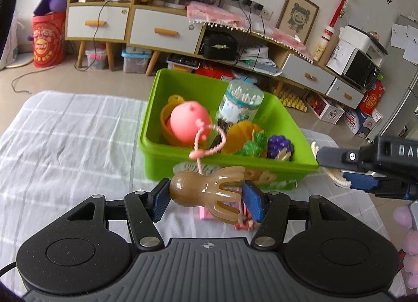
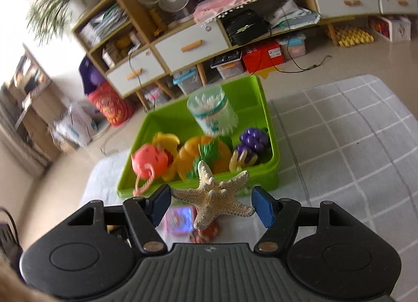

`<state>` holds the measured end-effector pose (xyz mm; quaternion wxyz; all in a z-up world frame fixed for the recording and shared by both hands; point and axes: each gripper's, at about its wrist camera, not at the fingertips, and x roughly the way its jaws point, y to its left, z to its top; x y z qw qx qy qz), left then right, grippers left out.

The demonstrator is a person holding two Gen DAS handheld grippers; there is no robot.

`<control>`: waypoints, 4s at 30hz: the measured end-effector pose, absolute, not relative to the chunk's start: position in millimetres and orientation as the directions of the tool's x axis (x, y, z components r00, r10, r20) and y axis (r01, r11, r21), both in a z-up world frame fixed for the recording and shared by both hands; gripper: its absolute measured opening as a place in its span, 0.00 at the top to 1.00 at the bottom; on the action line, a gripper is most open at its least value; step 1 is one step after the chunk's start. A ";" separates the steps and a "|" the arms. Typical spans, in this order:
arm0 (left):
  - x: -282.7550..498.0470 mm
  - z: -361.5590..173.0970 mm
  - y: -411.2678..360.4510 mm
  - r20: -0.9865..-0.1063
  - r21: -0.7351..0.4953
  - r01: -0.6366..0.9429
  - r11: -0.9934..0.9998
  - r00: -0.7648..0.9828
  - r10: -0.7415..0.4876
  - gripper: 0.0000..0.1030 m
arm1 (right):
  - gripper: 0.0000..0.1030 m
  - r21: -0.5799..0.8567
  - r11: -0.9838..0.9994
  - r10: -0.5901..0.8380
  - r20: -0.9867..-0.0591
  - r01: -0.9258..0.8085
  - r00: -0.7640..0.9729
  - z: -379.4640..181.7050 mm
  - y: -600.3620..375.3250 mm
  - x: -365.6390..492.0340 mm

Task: Organize rigid objects
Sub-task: 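Carry the tan octopus and beige starfish over the green bin, then open both tools to drop the octopus and starfish into the bin, then withdraw both tools from the bin toward the pink card box and orange fox toy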

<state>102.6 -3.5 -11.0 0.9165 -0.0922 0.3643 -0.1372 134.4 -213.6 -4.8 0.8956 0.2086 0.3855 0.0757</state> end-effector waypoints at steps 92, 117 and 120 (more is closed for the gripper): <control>84.4 -58.4 -8.9 -0.701 -0.098 0.248 0.964 0.670 -0.243 0.02 | 0.24 0.280 0.959 0.180 -0.732 0.049 0.657 -55.8 -237.5 94.5; 85.7 -58.7 39.3 -0.765 -0.089 0.114 0.989 0.629 -0.142 0.02 | 0.45 0.148 0.987 0.148 -0.750 -0.055 0.645 -83.8 -143.4 132.4; 86.2 -59.0 38.0 -0.766 -0.088 0.117 0.989 0.627 -0.142 0.02 | 0.65 0.153 0.985 0.165 -0.739 -0.076 0.653 -83.4 -139.1 133.0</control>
